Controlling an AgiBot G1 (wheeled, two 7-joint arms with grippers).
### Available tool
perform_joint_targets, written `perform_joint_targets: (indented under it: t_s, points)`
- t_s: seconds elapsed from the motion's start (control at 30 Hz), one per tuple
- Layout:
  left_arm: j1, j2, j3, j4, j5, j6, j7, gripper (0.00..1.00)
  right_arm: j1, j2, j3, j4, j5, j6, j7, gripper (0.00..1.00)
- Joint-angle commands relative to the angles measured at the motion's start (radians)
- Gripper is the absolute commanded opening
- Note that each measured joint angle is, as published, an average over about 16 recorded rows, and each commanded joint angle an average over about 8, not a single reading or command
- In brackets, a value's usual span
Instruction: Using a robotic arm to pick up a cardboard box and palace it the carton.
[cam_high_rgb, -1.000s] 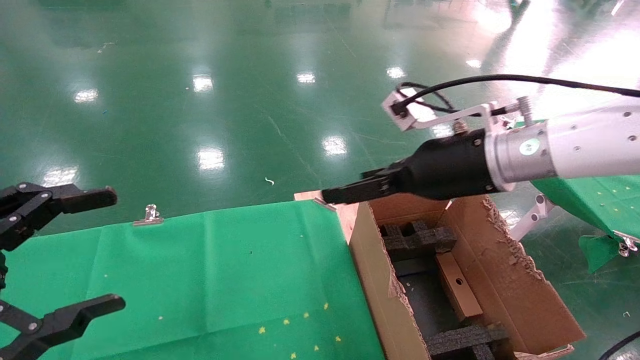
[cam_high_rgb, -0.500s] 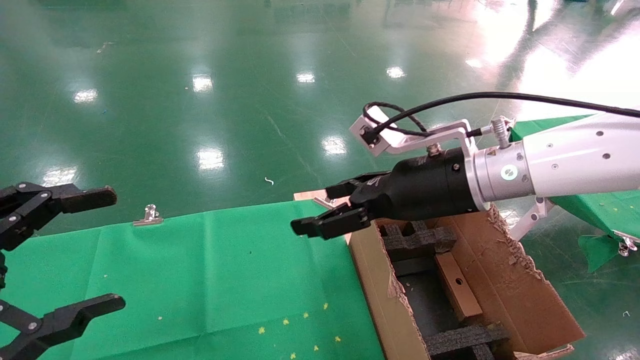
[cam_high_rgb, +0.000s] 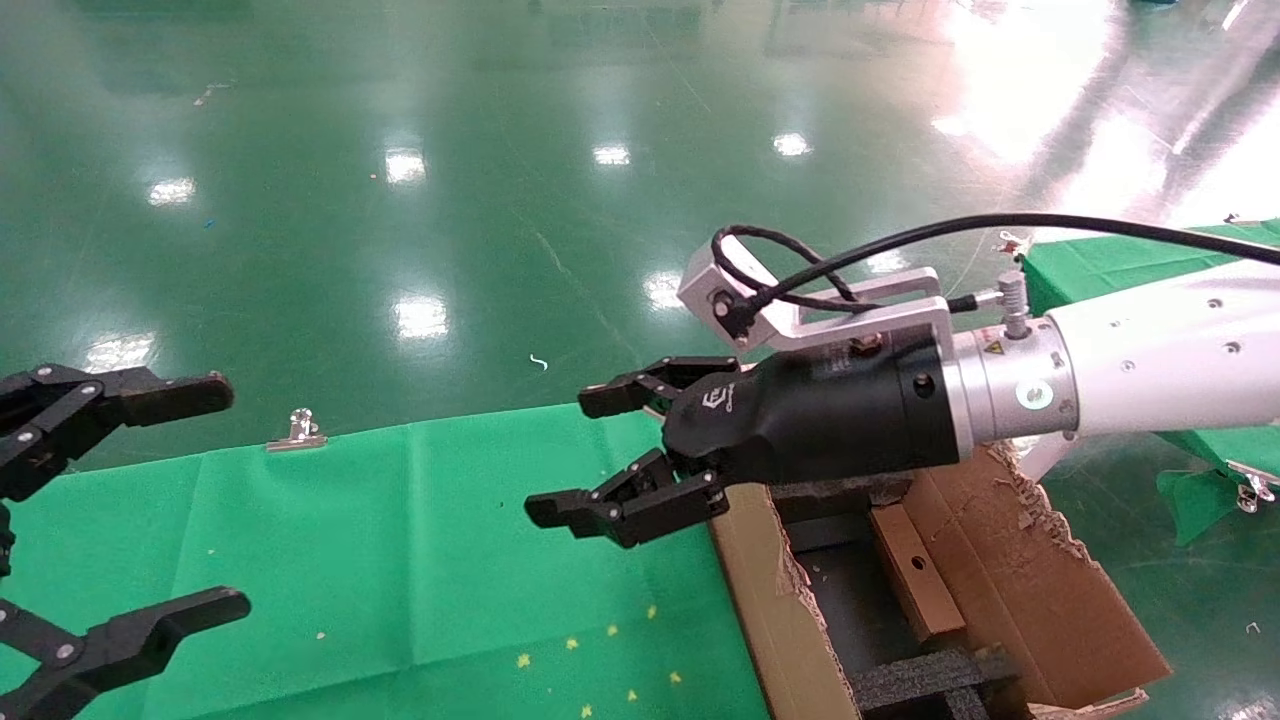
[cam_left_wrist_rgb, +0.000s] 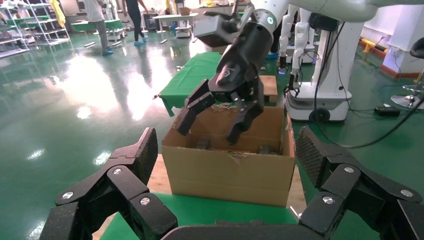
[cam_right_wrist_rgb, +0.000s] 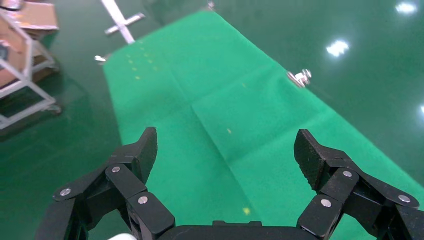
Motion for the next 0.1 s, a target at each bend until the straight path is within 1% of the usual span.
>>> perform_joint_targets:
  t_s: [0.03,0.1]
  points:
    - [0.000,0.000,0.000,0.000,0.000,0.000,0.000,1.00,-0.064,-0.007,0.088,-0.005,0.032,-0.041,-0.073,1.00]
    - [0.000,0.000,0.000,0.000,0.000,0.000,0.000,1.00,-0.082,-0.009,0.113,-0.007,0.041,-0.052,-0.093,1.00]
